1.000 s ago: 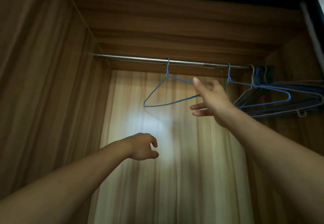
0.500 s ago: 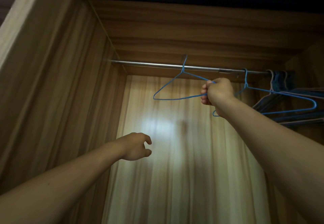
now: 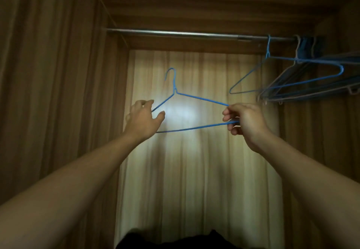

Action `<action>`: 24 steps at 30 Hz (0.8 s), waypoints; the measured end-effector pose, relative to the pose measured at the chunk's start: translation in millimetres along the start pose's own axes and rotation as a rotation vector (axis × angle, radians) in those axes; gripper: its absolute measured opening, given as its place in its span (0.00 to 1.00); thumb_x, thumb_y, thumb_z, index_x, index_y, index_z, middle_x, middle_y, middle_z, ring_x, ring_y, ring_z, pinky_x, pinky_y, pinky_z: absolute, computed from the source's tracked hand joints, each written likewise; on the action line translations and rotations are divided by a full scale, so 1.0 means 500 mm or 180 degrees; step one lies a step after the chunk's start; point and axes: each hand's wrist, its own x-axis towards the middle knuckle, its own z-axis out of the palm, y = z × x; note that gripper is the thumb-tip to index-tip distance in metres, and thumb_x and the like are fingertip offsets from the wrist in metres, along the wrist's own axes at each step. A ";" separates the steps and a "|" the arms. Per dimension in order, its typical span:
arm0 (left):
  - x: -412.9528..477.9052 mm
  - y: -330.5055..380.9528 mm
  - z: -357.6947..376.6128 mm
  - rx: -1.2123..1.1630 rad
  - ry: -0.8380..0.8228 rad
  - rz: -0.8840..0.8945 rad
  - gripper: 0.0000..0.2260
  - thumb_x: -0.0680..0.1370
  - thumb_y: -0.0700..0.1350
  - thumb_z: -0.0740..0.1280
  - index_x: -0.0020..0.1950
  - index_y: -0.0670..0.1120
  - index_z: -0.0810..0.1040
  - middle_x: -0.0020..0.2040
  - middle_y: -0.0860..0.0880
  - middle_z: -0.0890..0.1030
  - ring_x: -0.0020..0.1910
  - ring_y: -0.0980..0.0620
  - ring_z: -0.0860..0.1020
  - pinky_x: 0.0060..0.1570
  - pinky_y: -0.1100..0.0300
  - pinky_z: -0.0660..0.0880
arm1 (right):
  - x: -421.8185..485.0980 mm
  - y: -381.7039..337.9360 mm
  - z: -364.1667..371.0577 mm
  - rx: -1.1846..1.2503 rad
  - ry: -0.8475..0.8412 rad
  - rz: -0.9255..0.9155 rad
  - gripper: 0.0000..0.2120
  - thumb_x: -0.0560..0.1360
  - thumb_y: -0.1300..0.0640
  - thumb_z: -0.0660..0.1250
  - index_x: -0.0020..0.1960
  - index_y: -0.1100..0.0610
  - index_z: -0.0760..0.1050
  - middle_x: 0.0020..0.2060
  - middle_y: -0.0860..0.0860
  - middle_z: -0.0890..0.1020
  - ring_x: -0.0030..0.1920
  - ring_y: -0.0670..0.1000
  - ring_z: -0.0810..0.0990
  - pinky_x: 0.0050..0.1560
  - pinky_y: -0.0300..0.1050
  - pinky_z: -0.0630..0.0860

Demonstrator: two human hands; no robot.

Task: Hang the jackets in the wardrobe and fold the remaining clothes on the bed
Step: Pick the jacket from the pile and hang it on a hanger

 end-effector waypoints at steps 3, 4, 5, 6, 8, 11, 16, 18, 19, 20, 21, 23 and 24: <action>-0.044 -0.023 0.041 -0.0726 -0.0846 -0.0438 0.26 0.80 0.60 0.65 0.73 0.47 0.70 0.66 0.45 0.78 0.64 0.44 0.78 0.62 0.51 0.71 | -0.052 0.096 -0.033 -0.0074 -0.0424 0.0308 0.10 0.74 0.61 0.64 0.39 0.63 0.81 0.32 0.57 0.81 0.23 0.54 0.72 0.23 0.39 0.64; -0.066 -0.031 0.052 -0.1293 -0.1236 -0.0643 0.22 0.80 0.58 0.66 0.68 0.47 0.73 0.59 0.45 0.83 0.55 0.45 0.83 0.57 0.51 0.76 | -0.070 0.129 -0.041 -0.0102 -0.0540 0.0421 0.10 0.72 0.60 0.64 0.38 0.63 0.81 0.33 0.58 0.81 0.24 0.54 0.72 0.24 0.40 0.64; -0.090 -0.041 0.066 -0.1722 -0.1549 -0.0854 0.17 0.80 0.56 0.67 0.63 0.47 0.75 0.51 0.45 0.86 0.44 0.46 0.85 0.51 0.51 0.79 | -0.087 0.163 -0.049 -0.0117 -0.0631 0.0540 0.10 0.71 0.59 0.64 0.38 0.62 0.82 0.34 0.58 0.81 0.24 0.54 0.72 0.24 0.40 0.65; -0.114 -0.054 0.080 -0.1945 -0.1731 -0.0971 0.13 0.80 0.54 0.67 0.58 0.46 0.76 0.43 0.47 0.87 0.35 0.49 0.83 0.44 0.52 0.81 | -0.104 0.198 -0.057 -0.0125 -0.0691 0.0669 0.10 0.71 0.58 0.65 0.39 0.62 0.82 0.35 0.58 0.82 0.24 0.55 0.72 0.25 0.41 0.66; -0.163 -0.083 0.112 -0.2051 -0.1819 -0.1038 0.07 0.80 0.50 0.67 0.51 0.47 0.76 0.33 0.51 0.82 0.26 0.52 0.75 0.29 0.58 0.75 | -0.132 0.270 -0.069 -0.0173 -0.0781 0.0955 0.09 0.72 0.56 0.65 0.39 0.58 0.83 0.37 0.56 0.82 0.26 0.55 0.74 0.27 0.41 0.69; -0.231 -0.129 0.161 -0.1928 -0.1990 -0.1133 0.06 0.81 0.45 0.64 0.44 0.49 0.74 0.27 0.54 0.73 0.23 0.55 0.65 0.23 0.63 0.60 | -0.172 0.383 -0.075 -0.0445 -0.0951 0.1470 0.06 0.75 0.52 0.68 0.45 0.53 0.83 0.42 0.54 0.85 0.34 0.54 0.81 0.31 0.43 0.76; -0.324 -0.205 0.222 -0.1273 -0.2169 -0.1171 0.09 0.83 0.46 0.62 0.44 0.48 0.74 0.25 0.57 0.74 0.20 0.58 0.65 0.19 0.65 0.62 | -0.228 0.582 -0.091 -0.2431 -0.1678 0.1280 0.18 0.83 0.43 0.62 0.55 0.56 0.81 0.52 0.57 0.83 0.54 0.57 0.81 0.53 0.49 0.76; -0.361 -0.226 0.242 -0.1068 -0.2144 -0.1151 0.10 0.83 0.47 0.62 0.43 0.48 0.75 0.24 0.58 0.74 0.19 0.61 0.66 0.19 0.68 0.62 | -0.263 0.642 -0.108 -0.3752 -0.2384 0.1301 0.30 0.81 0.36 0.59 0.72 0.58 0.71 0.66 0.61 0.77 0.65 0.61 0.76 0.65 0.54 0.73; -0.380 -0.233 0.252 -0.0974 -0.2138 -0.1138 0.10 0.83 0.46 0.62 0.42 0.48 0.75 0.25 0.58 0.75 0.20 0.61 0.67 0.21 0.69 0.63 | -0.280 0.670 -0.114 -0.4036 -0.2572 0.1325 0.35 0.81 0.35 0.58 0.78 0.58 0.63 0.71 0.61 0.72 0.69 0.62 0.73 0.68 0.55 0.71; -0.399 -0.239 0.260 -0.0890 -0.2157 -0.1128 0.10 0.83 0.46 0.63 0.42 0.48 0.76 0.26 0.58 0.76 0.22 0.61 0.68 0.23 0.67 0.66 | -0.294 0.694 -0.116 -0.4103 -0.2661 0.1389 0.38 0.80 0.34 0.58 0.81 0.57 0.56 0.74 0.61 0.68 0.71 0.63 0.70 0.70 0.57 0.70; -0.417 -0.245 0.270 -0.0824 -0.2187 -0.1126 0.10 0.83 0.46 0.63 0.43 0.48 0.77 0.29 0.55 0.78 0.26 0.59 0.72 0.28 0.64 0.70 | -0.307 0.716 -0.114 -0.4166 -0.2657 0.1460 0.40 0.80 0.33 0.58 0.82 0.55 0.52 0.74 0.62 0.68 0.72 0.64 0.70 0.69 0.59 0.70; -0.451 -0.255 0.289 -0.0675 -0.2241 -0.1117 0.09 0.82 0.46 0.64 0.43 0.48 0.77 0.37 0.46 0.81 0.36 0.51 0.77 0.41 0.53 0.75 | -0.323 0.749 -0.101 -0.4583 -0.2497 0.1367 0.36 0.79 0.34 0.60 0.79 0.54 0.56 0.69 0.62 0.72 0.67 0.63 0.73 0.64 0.59 0.74; -0.467 -0.258 0.296 -0.0621 -0.2263 -0.1133 0.09 0.83 0.46 0.64 0.42 0.49 0.77 0.38 0.44 0.80 0.38 0.50 0.77 0.43 0.51 0.75 | -0.321 0.763 -0.098 -0.4794 -0.2332 0.1187 0.30 0.80 0.37 0.61 0.74 0.55 0.62 0.65 0.60 0.75 0.63 0.62 0.76 0.60 0.57 0.75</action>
